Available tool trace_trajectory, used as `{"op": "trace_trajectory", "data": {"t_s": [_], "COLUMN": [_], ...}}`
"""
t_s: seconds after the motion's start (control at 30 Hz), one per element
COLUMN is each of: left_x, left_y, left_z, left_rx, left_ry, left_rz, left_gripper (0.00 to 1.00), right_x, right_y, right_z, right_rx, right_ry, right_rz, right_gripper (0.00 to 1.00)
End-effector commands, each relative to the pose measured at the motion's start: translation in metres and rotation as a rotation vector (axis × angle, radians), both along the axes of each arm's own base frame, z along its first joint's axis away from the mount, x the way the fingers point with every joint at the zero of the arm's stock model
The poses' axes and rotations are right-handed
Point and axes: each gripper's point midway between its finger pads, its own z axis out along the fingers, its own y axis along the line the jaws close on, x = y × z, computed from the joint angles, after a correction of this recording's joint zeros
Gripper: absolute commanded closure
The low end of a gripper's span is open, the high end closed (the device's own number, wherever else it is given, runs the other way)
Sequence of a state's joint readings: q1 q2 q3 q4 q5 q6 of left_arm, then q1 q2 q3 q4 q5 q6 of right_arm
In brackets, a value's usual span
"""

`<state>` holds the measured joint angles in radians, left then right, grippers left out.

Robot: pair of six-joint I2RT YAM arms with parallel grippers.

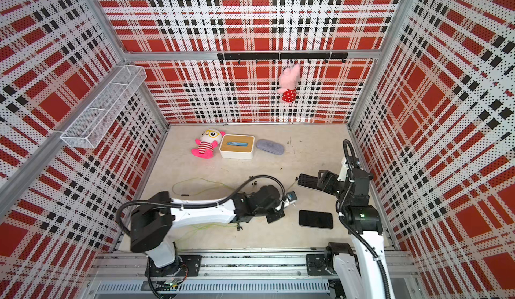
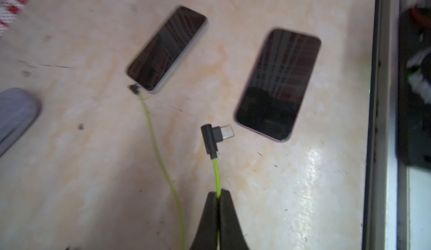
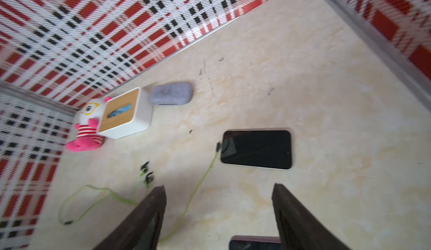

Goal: Plug wired earphones into phones
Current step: Pick up the wired earphone from the center of the board.

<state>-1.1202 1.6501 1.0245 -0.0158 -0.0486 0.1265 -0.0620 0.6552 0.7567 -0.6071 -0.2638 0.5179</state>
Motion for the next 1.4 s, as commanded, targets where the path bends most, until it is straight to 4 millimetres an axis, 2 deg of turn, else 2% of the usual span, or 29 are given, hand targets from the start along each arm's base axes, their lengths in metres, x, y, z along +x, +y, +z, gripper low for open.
{"op": "trace_trajectory", "data": {"t_s": [0.0,0.07,0.17,0.27,0.3,0.43,0.63,0.87,1.1,1.37], "left_x": [0.022,0.029,0.040,0.031,0.028,0.021,0.020,0.019,0.019,0.018], "left_y": [0.008,0.025,0.047,0.049,0.049,0.047,0.055,0.062,0.063,0.063], "left_z": [0.070,0.086,0.102,0.115,0.119,0.127,0.136,0.137,0.135,0.134], "left_rx": [-0.364,-0.463,-0.541,-0.616,-0.639,-0.660,-0.670,-0.663,-0.642,-0.625], "left_ry": [0.007,0.010,-0.027,-0.020,-0.020,-0.030,-0.066,-0.091,-0.111,-0.123], "left_rz": [0.116,0.165,0.274,0.239,0.227,0.201,0.212,0.213,0.213,0.208], "left_gripper": [1.00,1.00,1.00,1.00,1.00,1.00,1.00,1.00,1.00,1.00], "right_x": [-0.006,-0.008,-0.016,-0.021,-0.021,-0.018,-0.008,-0.008,-0.011,-0.010], "right_y": [0.055,0.079,0.112,0.149,0.162,0.190,0.196,0.195,0.201,0.203], "right_z": [0.024,0.035,0.053,0.057,0.056,0.062,0.060,0.063,0.069,0.070], "right_rx": [0.273,0.370,0.384,0.395,0.409,0.478,0.476,0.478,0.508,0.504], "right_ry": [-0.068,-0.107,-0.171,-0.170,-0.157,-0.154,-0.143,-0.158,-0.167,-0.161], "right_rz": [0.249,0.358,0.486,0.609,0.645,0.719,0.707,0.699,0.723,0.722], "right_gripper": [0.27,0.29,0.31,0.32,0.36,0.48,0.57,0.75,0.76,0.84]}}
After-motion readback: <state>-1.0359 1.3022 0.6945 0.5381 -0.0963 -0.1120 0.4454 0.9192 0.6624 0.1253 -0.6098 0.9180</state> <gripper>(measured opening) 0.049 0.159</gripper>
